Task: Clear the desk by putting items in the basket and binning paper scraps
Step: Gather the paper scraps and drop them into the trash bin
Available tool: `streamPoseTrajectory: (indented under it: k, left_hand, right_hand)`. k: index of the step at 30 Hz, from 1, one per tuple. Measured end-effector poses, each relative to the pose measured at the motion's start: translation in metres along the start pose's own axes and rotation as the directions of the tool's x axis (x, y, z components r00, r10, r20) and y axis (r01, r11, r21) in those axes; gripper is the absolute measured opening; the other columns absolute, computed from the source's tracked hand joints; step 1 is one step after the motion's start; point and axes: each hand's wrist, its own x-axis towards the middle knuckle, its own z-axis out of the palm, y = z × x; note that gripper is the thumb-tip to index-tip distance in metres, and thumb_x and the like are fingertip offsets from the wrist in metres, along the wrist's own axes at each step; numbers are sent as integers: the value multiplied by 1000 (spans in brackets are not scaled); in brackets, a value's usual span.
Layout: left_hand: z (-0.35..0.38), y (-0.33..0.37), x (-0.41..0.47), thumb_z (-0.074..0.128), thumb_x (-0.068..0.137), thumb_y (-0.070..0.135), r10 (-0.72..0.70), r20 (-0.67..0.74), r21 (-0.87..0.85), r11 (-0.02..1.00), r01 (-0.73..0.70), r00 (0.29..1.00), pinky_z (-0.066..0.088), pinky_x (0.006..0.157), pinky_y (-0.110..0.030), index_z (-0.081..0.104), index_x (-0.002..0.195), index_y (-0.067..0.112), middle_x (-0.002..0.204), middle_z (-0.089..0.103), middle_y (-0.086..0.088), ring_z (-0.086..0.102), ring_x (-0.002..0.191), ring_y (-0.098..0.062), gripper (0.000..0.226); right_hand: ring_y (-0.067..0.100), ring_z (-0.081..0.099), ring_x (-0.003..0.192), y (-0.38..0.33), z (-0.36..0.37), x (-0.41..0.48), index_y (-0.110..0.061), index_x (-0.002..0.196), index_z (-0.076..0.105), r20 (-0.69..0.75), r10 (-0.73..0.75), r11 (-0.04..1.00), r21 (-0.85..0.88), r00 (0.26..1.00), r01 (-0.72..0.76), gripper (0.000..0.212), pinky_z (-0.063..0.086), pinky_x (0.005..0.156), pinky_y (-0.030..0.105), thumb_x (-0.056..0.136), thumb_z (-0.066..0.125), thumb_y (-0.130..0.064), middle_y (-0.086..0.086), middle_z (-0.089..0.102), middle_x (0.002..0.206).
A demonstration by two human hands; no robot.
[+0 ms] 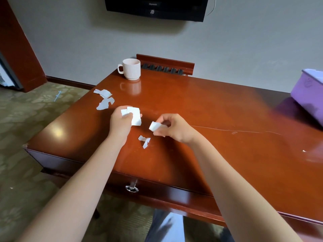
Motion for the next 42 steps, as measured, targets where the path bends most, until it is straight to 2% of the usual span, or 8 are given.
streamPoseTrajectory:
  k: [5,12,20,23,26,33,37,42]
  left_hand:
    - [1,-1,1,51,94,8,3,12,-24,1000,-3,1000,48,91,-30,50,129,15,131,54,-7,52,119,-23,36]
    - [-1,0,-3,52,94,11,-21,0,-80,997,21,1000,47,89,-29,49,132,11,133,53,-8,52,121,-24,38]
    - [-7,8,18,52,94,14,-24,-48,-123,992,18,999,43,78,-26,59,110,6,90,55,4,48,95,-15,20]
    - [-16,15,42,52,94,17,59,-87,-31,998,-62,994,45,70,-24,56,118,-1,110,61,-14,55,94,-19,30]
    - [-31,16,80,57,87,20,155,-95,91,985,-146,983,50,86,-31,60,119,6,123,59,-11,58,109,-25,35]
    - [-37,6,149,57,88,36,83,30,482,872,-87,996,24,114,-43,67,105,10,152,30,2,19,143,-21,33]
    - [-26,8,146,51,92,31,0,96,495,868,-48,995,52,87,-48,62,113,4,120,55,-19,57,106,-40,35]
    - [3,16,108,49,93,26,37,198,475,871,-129,979,46,60,-30,54,113,6,92,57,-10,58,86,-32,29]
  right_hand:
    - [15,59,74,-3,5,-6,-16,109,68,185,-17,990,-136,983,43,36,51,74,29,76,76,-5,1,65,89]
    - [21,56,85,-1,28,6,-28,80,63,88,4,923,-384,996,31,11,46,83,39,80,74,-27,-4,62,86]
    - [15,50,71,-7,22,23,-11,82,66,-121,-11,993,-115,993,-3,10,39,64,27,85,69,-21,1,57,78]
    - [13,46,65,-10,21,41,-7,85,67,-242,26,999,-35,970,-35,12,36,60,27,84,69,-19,0,55,74]
    - [8,43,56,-15,24,60,-14,82,61,-297,81,997,21,952,-78,8,33,51,22,85,66,-18,-7,51,65]
    - [16,53,64,-8,41,92,-23,71,56,-356,189,979,139,915,-148,15,49,65,39,82,65,-21,-7,55,67]
    - [15,50,60,-3,39,92,-21,70,55,-329,188,969,217,926,-120,16,47,57,31,82,66,-18,-4,54,66]
    - [13,39,57,0,31,83,-15,64,48,-421,224,906,423,879,-28,23,30,51,23,79,65,-12,3,45,65]
